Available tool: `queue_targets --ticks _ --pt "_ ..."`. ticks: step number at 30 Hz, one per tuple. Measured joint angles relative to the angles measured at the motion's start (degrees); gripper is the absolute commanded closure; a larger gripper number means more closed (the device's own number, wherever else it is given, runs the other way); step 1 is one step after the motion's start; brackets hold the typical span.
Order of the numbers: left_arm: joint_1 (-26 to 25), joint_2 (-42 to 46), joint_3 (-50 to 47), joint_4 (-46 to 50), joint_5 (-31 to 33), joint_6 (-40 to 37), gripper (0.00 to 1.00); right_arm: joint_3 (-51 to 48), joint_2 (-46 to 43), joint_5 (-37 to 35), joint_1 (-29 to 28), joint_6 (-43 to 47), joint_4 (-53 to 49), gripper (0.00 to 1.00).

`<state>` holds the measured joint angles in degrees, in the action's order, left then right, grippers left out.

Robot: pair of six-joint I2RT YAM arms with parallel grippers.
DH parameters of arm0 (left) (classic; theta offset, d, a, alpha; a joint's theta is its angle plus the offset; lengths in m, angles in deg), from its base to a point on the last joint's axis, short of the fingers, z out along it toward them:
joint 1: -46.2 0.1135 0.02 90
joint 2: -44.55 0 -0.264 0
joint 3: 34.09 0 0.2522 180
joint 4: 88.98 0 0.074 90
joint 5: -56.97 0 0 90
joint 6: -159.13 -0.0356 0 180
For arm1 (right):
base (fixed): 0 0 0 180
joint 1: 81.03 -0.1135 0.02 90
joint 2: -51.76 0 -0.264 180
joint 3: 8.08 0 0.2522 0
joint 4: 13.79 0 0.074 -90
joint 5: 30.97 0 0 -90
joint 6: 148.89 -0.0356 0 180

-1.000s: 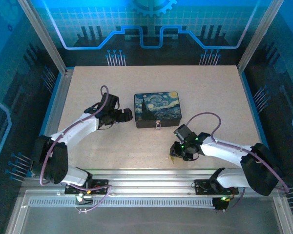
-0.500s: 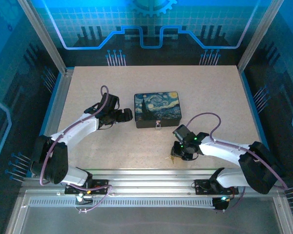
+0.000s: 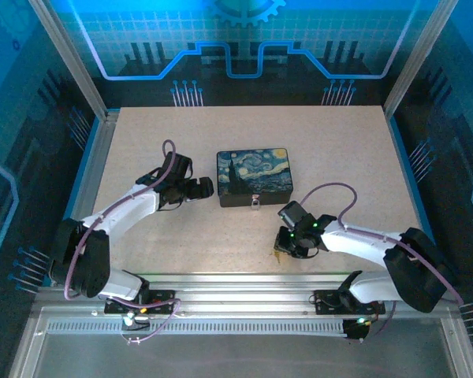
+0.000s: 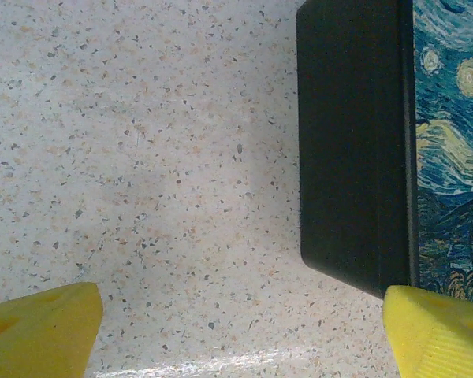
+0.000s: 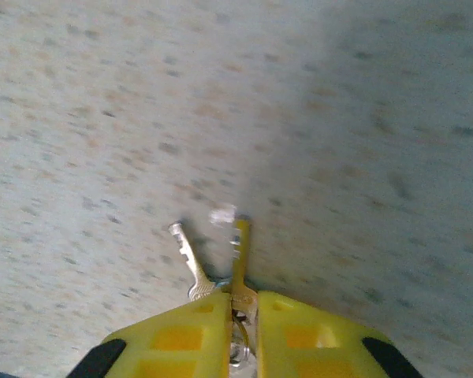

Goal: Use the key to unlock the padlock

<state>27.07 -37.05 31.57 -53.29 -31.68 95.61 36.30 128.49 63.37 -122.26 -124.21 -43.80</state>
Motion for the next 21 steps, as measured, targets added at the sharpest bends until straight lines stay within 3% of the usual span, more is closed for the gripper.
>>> queue_targets --ticks 6,14,21 --pt "0.0 0.8 -0.6 0.0 0.0 0.0 0.07 -1.2 2.8 1.7 -1.2 0.0 11.4 0.91" --pt "-0.6 1.4 -0.6 0.2 -0.2 0.2 0.08 -2.0 -0.8 -0.9 -1.2 4.3 11.5 0.95" --pt "-2.7 1.5 -0.2 0.9 -2.2 0.6 0.08 -2.0 -9.4 -1.7 -0.7 15.6 10.8 0.96"
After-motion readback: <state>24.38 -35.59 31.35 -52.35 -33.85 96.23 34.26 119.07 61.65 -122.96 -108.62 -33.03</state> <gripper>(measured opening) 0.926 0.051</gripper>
